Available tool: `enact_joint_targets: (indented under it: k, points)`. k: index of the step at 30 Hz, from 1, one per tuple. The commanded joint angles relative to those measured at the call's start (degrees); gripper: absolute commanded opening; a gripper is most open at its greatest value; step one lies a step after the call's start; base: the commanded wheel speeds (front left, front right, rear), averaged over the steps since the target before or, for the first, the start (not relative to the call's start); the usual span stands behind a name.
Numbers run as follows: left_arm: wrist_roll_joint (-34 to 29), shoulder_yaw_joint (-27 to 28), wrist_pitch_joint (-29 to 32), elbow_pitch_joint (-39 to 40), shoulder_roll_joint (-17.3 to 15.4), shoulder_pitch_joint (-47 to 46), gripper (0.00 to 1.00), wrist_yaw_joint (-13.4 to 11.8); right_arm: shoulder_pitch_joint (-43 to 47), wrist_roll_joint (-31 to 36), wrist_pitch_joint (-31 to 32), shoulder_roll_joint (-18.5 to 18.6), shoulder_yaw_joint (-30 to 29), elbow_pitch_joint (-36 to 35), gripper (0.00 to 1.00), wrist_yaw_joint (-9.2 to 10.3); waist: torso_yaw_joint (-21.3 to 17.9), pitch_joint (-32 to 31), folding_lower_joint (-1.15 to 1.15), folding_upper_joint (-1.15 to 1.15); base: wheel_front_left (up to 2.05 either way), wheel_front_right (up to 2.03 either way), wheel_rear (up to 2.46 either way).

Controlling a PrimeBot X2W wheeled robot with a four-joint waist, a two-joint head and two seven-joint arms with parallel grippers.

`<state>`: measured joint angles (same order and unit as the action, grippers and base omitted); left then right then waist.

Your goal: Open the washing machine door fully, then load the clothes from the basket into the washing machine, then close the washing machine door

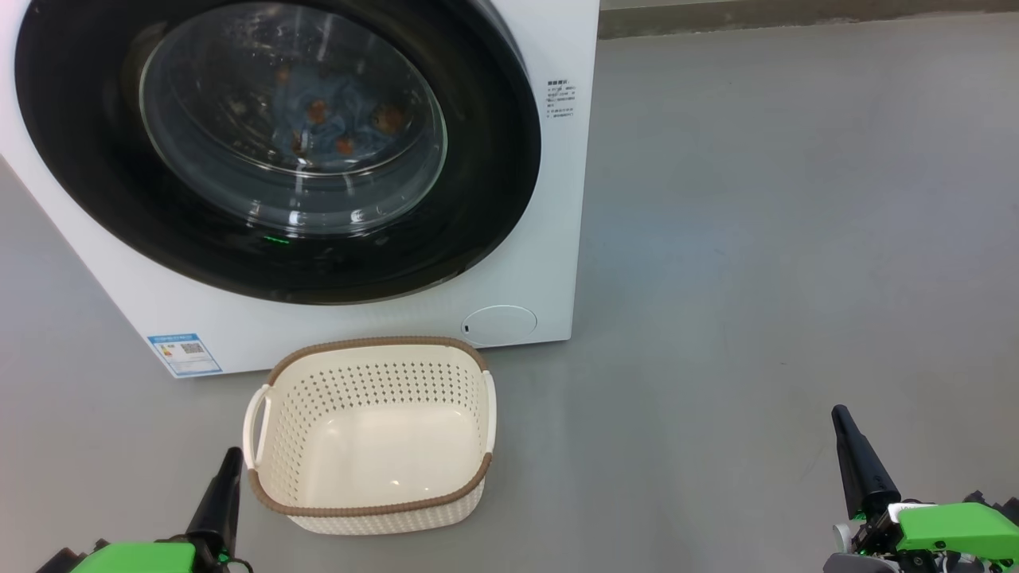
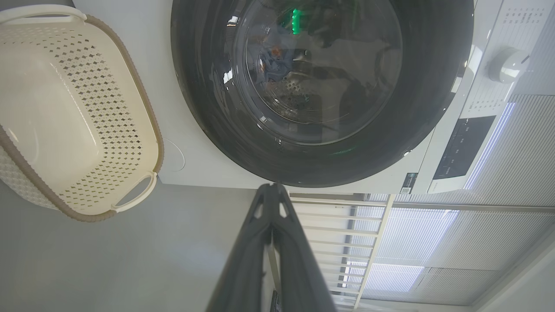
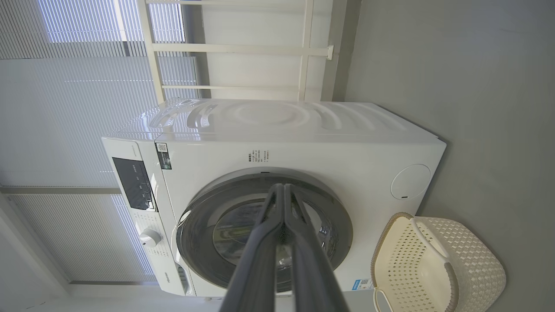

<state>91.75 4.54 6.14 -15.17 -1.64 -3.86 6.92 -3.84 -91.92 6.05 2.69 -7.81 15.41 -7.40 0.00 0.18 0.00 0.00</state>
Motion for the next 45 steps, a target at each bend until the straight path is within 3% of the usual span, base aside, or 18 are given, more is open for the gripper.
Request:
enact_joint_targets:
  k: [1,45]
  points:
    - [0.43,1.96,0.34,1.12,-1.23,-2.32,0.0,0.57,-2.34,-0.21,0.47,0.21,1.25,-1.38,0.0,-0.09,0.0,0.0,0.0,0.0,0.0,0.0,0.0]
    - [0.43,1.96,0.33,1.12,-1.23,-2.32,0.0,0.57,-2.35,-0.2,0.48,0.2,1.23,-1.38,0.0,-0.09,0.0,0.0,0.0,0.0,0.0,0.0,0.0]
